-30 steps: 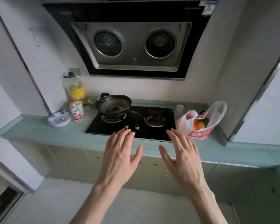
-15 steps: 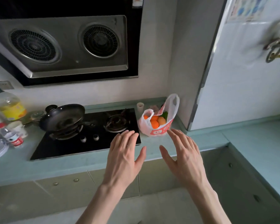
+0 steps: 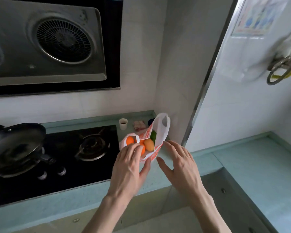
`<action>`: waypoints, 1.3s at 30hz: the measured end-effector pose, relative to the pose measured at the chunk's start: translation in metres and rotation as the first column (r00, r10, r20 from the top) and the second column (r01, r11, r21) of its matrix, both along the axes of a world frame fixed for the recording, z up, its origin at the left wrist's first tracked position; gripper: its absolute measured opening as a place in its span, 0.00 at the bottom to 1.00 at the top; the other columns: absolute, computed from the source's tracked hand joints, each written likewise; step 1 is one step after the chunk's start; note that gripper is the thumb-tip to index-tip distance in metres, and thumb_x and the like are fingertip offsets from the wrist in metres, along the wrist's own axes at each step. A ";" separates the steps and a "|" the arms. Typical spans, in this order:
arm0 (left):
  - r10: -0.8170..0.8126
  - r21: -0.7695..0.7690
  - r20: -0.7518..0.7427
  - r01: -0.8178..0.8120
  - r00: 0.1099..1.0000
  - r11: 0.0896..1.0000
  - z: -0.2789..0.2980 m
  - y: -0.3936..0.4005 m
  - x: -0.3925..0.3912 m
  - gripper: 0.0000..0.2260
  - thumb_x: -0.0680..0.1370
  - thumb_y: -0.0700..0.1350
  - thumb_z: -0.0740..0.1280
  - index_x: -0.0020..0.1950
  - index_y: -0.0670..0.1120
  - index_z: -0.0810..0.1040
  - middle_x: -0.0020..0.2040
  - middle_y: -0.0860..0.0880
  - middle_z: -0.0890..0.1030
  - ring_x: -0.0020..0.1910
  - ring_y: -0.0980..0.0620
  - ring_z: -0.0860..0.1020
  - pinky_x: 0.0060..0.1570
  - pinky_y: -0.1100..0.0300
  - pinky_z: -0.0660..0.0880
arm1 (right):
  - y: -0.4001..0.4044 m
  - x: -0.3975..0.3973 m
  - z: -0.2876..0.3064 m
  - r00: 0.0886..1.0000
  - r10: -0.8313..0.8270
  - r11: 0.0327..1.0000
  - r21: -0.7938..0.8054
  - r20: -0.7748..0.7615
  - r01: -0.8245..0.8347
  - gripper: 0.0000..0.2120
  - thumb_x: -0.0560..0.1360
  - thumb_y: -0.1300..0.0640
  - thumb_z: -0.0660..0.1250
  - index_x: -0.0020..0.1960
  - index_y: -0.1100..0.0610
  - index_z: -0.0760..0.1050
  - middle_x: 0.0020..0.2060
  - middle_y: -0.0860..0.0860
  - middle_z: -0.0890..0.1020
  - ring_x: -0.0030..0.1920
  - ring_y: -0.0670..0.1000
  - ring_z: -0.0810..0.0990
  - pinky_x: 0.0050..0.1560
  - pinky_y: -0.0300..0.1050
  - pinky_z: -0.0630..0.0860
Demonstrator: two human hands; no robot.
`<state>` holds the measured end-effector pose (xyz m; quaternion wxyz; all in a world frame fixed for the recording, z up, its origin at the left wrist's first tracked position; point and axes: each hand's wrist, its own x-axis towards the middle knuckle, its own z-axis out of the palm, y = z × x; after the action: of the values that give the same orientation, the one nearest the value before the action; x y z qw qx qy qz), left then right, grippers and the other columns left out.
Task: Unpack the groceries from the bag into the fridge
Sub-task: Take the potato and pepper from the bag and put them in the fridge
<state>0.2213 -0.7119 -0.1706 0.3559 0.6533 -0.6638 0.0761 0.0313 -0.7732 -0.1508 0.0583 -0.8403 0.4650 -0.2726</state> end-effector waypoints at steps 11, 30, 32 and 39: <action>-0.129 0.177 -0.040 0.135 0.991 0.975 -0.042 -0.107 0.004 0.16 0.83 0.54 0.61 0.66 0.48 0.76 0.60 0.53 0.79 0.62 0.52 0.77 0.68 0.57 0.72 | -0.101 0.025 -0.032 0.999 -0.040 0.994 0.098 -0.020 0.042 0.30 0.80 0.36 0.59 0.76 0.50 0.70 0.72 0.47 0.77 0.69 0.52 0.78 0.69 0.51 0.75; 0.122 0.634 -0.041 -0.068 0.992 0.770 -0.117 -0.230 0.000 0.22 0.85 0.50 0.52 0.72 0.40 0.74 0.66 0.42 0.80 0.66 0.43 0.79 0.69 0.54 0.70 | -0.238 0.065 -0.080 0.970 0.232 0.942 0.267 -0.074 -0.205 0.14 0.78 0.56 0.68 0.63 0.50 0.78 0.54 0.47 0.84 0.52 0.52 0.82 0.45 0.43 0.76; 0.156 0.627 -0.030 -0.103 0.987 0.772 -0.123 -0.242 0.010 0.28 0.83 0.51 0.49 0.73 0.35 0.73 0.70 0.36 0.77 0.72 0.38 0.75 0.74 0.52 0.66 | -0.250 0.070 -0.085 0.953 0.281 0.923 0.305 -0.118 -0.234 0.11 0.79 0.57 0.68 0.62 0.51 0.79 0.55 0.48 0.85 0.52 0.52 0.83 0.48 0.46 0.81; 0.245 0.584 0.098 -0.255 0.965 0.770 -0.120 -0.262 0.054 0.32 0.76 0.49 0.72 0.77 0.39 0.70 0.76 0.40 0.73 0.75 0.42 0.73 0.77 0.55 0.64 | -0.297 0.094 -0.111 0.832 0.355 0.905 0.380 -0.426 -0.191 0.07 0.83 0.55 0.64 0.55 0.54 0.80 0.52 0.51 0.85 0.50 0.52 0.86 0.52 0.45 0.83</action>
<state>0.2750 -0.9736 -0.2910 0.1157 0.8131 -0.5645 -0.0827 0.1255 -1.0697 -0.2613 0.1148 -0.9186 0.3762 0.0382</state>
